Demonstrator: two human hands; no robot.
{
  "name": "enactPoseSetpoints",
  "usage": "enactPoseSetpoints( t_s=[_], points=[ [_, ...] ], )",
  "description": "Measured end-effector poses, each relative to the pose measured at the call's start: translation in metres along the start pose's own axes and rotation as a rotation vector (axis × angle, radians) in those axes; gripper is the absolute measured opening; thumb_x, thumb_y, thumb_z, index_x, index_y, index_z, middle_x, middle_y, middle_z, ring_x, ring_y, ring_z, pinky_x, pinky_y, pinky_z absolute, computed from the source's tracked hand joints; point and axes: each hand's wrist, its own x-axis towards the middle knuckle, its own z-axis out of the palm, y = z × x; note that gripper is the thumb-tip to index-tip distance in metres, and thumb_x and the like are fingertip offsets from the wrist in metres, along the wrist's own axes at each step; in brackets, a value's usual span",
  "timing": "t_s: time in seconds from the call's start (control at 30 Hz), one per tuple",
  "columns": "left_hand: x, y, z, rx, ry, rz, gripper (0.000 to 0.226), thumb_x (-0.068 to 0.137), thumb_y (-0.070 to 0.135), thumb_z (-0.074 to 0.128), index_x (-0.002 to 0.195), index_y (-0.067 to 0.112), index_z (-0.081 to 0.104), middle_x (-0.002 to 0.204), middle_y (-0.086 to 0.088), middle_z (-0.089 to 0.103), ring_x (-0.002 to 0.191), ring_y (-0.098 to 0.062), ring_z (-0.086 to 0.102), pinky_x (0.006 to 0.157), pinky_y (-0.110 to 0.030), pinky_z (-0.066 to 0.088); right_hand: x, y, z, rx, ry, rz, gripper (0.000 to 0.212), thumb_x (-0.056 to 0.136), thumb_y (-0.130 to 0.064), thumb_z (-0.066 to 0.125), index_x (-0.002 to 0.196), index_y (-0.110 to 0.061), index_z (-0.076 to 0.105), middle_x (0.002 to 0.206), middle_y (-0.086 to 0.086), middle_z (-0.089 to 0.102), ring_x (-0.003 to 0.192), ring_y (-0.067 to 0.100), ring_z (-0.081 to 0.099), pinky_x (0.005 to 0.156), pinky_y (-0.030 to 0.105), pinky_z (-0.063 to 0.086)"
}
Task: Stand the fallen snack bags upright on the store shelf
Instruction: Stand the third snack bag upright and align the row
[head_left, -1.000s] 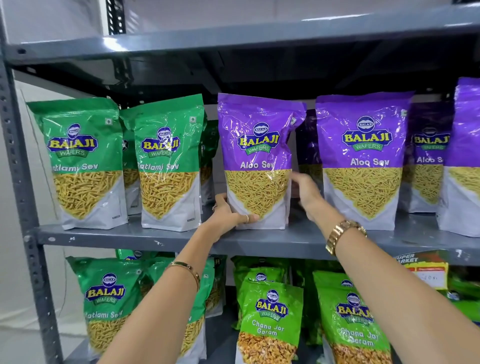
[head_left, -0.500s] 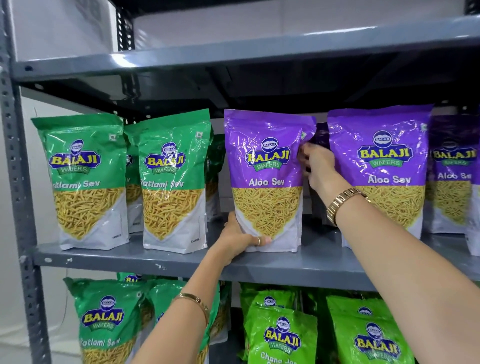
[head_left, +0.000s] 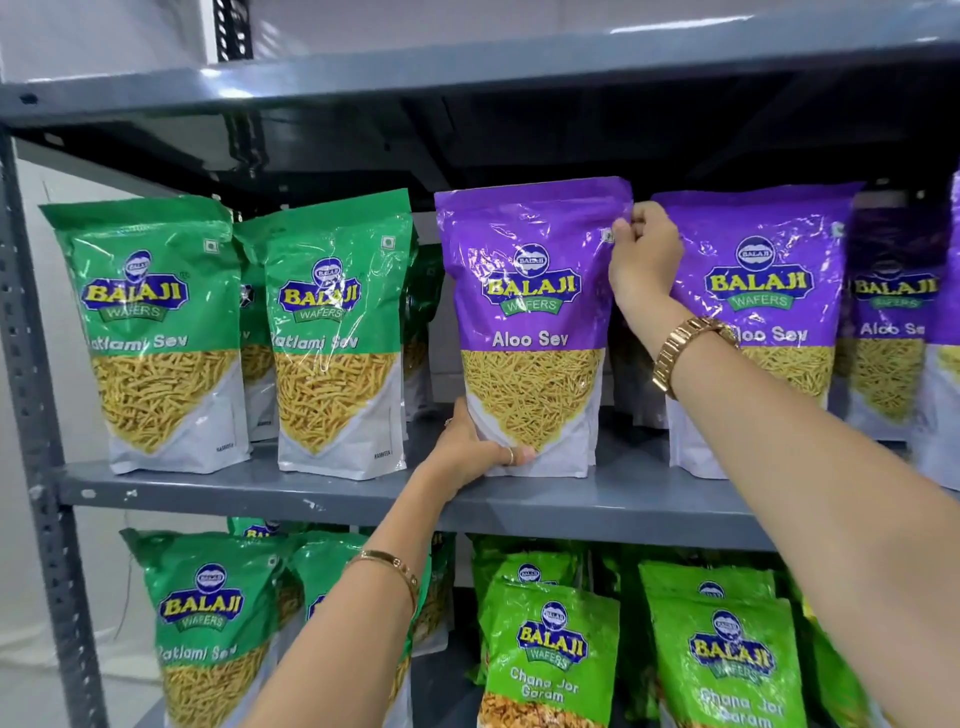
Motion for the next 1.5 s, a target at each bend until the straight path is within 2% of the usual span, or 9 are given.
enactPoseSetpoints(
  t_s=[0.3, 0.53, 0.7, 0.9, 1.03, 1.13, 1.27, 1.33, 1.5],
  points=[
    [-0.002, -0.001, -0.001, 0.006, -0.04, -0.009, 0.116, 0.047, 0.039, 0.088, 0.139, 0.025, 0.02, 0.142, 0.002, 0.041, 0.118, -0.013, 0.04, 0.1, -0.027, 0.033, -0.053, 0.024, 0.002, -0.032, -0.149, 0.12, 0.043, 0.094, -0.033, 0.039, 0.128, -0.006, 0.039, 0.124, 0.016, 0.054, 0.115, 0.03, 0.048, 0.088, 0.033, 0.037],
    [0.001, -0.004, 0.001, -0.009, 0.002, -0.053, 0.115, 0.048, 0.034, 0.088, 0.14, 0.022, 0.02, 0.14, -0.001, 0.043, 0.126, -0.021, 0.041, 0.103, -0.034, 0.036, -0.071, 0.034, 0.0, -0.033, -0.244, 0.189, 0.047, 0.095, -0.039, 0.032, 0.13, -0.008, 0.037, 0.125, 0.017, 0.054, 0.114, 0.034, 0.049, 0.078, 0.03, 0.031],
    [0.003, -0.003, 0.003, 0.006, 0.023, -0.066, 0.109, 0.052, 0.031, 0.087, 0.138, 0.019, 0.021, 0.139, -0.003, 0.044, 0.125, -0.023, 0.042, 0.1, -0.033, 0.035, -0.104, 0.053, 0.006, -0.002, -0.324, 0.449, 0.062, 0.092, -0.054, 0.019, 0.13, -0.01, 0.042, 0.131, 0.016, 0.052, 0.117, 0.033, 0.048, 0.08, 0.031, 0.028],
    [0.002, -0.002, 0.002, 0.025, 0.029, -0.085, 0.108, 0.056, 0.033, 0.086, 0.139, 0.018, 0.017, 0.14, -0.005, 0.042, 0.125, -0.025, 0.04, 0.091, -0.029, 0.034, -0.12, 0.06, 0.013, -0.005, -0.281, 0.494, 0.068, 0.091, -0.058, 0.015, 0.127, -0.009, 0.044, 0.125, 0.014, 0.055, 0.11, 0.03, 0.05, 0.079, 0.031, 0.029],
    [-0.003, 0.001, 0.001, 0.007, 0.041, -0.055, 0.114, 0.054, 0.035, 0.086, 0.141, 0.018, 0.014, 0.143, -0.007, 0.037, 0.128, -0.025, 0.038, 0.094, -0.03, 0.034, -0.124, 0.062, 0.004, -0.03, -0.168, 0.393, 0.054, 0.094, -0.049, 0.025, 0.118, -0.007, 0.047, 0.101, 0.008, 0.055, 0.095, 0.027, 0.052, 0.074, 0.031, 0.032],
    [-0.011, 0.006, 0.003, -0.079, 0.093, 0.057, 0.122, 0.058, 0.043, 0.082, 0.146, 0.022, -0.001, 0.153, -0.008, 0.021, 0.139, -0.024, 0.023, 0.11, -0.036, 0.024, -0.125, 0.066, -0.015, -0.093, -0.032, 0.046, 0.042, 0.094, -0.037, 0.035, 0.118, -0.004, 0.048, 0.111, 0.014, 0.06, 0.104, 0.029, 0.054, 0.084, 0.033, 0.039],
    [-0.035, 0.02, 0.014, 0.294, 0.407, 0.491, 0.102, 0.07, 0.055, 0.064, 0.146, 0.011, 0.011, 0.154, -0.013, 0.016, 0.143, -0.022, 0.016, 0.112, -0.034, 0.021, -0.115, 0.071, -0.05, -0.199, 0.091, -0.271, 0.033, 0.09, -0.024, 0.041, 0.108, 0.001, 0.051, 0.104, 0.018, 0.06, 0.096, 0.031, 0.054, 0.087, 0.033, 0.037],
    [-0.042, 0.03, 0.031, 0.419, 0.478, 0.659, 0.089, 0.075, 0.046, 0.062, 0.143, 0.004, 0.022, 0.152, -0.017, 0.024, 0.141, -0.027, 0.023, 0.112, -0.037, 0.026, -0.102, 0.079, -0.072, -0.282, 0.189, -0.288, 0.032, 0.088, -0.024, 0.041, 0.106, 0.001, 0.052, 0.104, 0.018, 0.06, 0.096, 0.032, 0.053, 0.09, 0.036, 0.036],
    [-0.047, 0.059, 0.094, 0.459, 0.355, 0.831, 0.071, 0.084, 0.027, 0.06, 0.141, 0.001, 0.029, 0.149, -0.017, 0.032, 0.141, -0.03, 0.024, 0.113, -0.038, 0.027, -0.076, 0.11, -0.131, -0.466, 0.249, -0.148, 0.036, 0.087, -0.024, 0.046, 0.112, 0.002, 0.048, 0.115, 0.022, 0.055, 0.108, 0.038, 0.047, 0.095, 0.045, 0.038]
  ],
)
